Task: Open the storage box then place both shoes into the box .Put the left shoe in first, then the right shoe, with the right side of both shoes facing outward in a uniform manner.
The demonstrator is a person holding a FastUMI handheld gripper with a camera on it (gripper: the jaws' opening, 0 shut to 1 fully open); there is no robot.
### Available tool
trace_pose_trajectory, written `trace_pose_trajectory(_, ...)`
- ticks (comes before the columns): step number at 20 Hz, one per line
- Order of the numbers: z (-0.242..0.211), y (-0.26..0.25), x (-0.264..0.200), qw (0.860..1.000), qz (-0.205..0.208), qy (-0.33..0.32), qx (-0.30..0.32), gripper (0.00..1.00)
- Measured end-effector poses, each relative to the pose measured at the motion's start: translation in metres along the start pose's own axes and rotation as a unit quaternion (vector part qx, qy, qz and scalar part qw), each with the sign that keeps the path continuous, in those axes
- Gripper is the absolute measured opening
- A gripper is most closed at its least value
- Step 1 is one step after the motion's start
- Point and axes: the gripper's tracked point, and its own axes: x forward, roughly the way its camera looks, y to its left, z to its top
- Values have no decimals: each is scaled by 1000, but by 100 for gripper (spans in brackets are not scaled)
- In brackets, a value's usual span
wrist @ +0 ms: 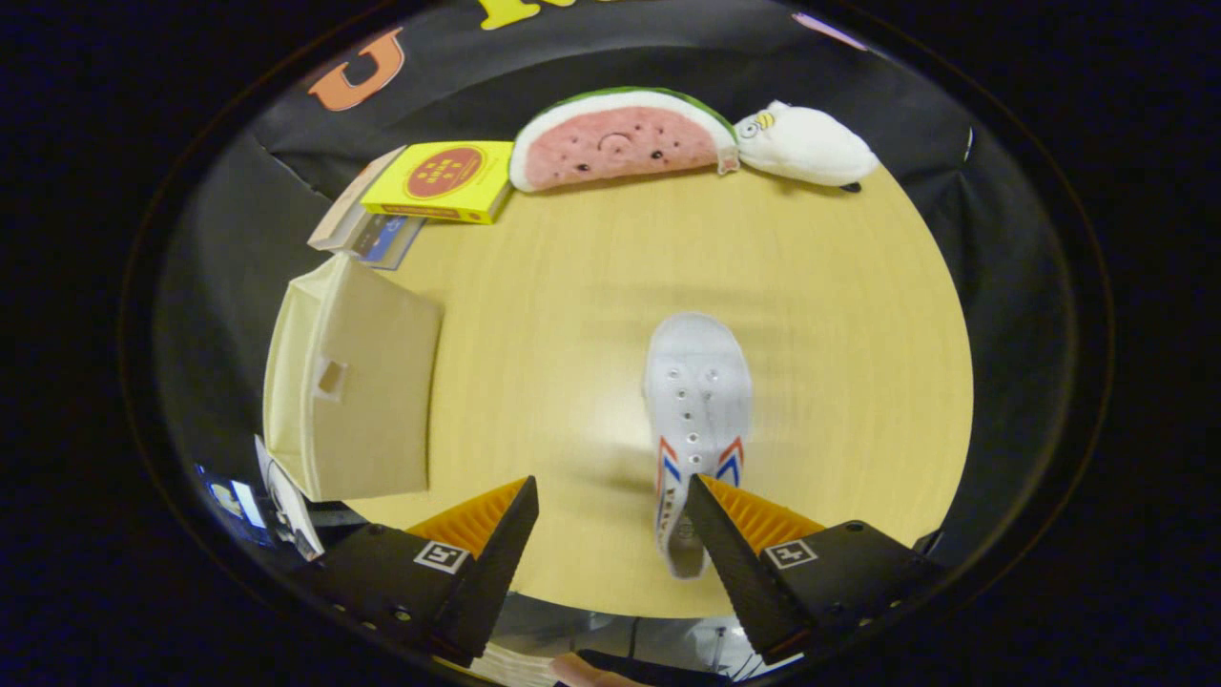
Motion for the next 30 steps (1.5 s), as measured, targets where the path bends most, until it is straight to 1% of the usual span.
trace_pose_trajectory(3,-11,-32,11,1000,-10,7,7,96)
trace_pose_trajectory(6,-28,-72,27,999,-27,24,1,96)
trace_pose_trajectory(8,-31,-86,38,999,-34,29,-3,96)
trace_pose_trajectory(11,-25,-89,56,999,-23,36,-3,95)
trace_pose_trajectory(13,-19,-90,66,999,-30,34,-9,94)
trace_pose_trajectory(16,-14,-88,76,998,-41,33,-32,84)
trace_pose_trajectory(17,-16,-86,78,998,-39,38,-26,74)
trace_pose_trajectory(19,-18,-74,80,999,-13,45,-9,52)
trace_pose_trajectory(20,-19,-73,77,999,-12,49,-5,41)
trace_pose_trajectory(21,-19,-73,83,999,-13,47,-6,30)
trace_pose_trajectory(22,-17,-74,79,999,-20,45,-15,30)
trace_pose_trajectory(23,-19,-74,85,999,-17,41,-2,30)
trace_pose_trajectory(24,-16,-80,76,999,-20,43,15,15)
trace_pose_trajectory(25,-19,-78,71,998,-10,42,36,1)
trace_pose_trajectory(26,-21,-76,77,998,3,46,49,0)
trace_pose_trajectory(28,-24,-69,70,996,29,47,75,1)
trace_pose_trajectory(30,-28,-63,61,994,39,45,94,0)
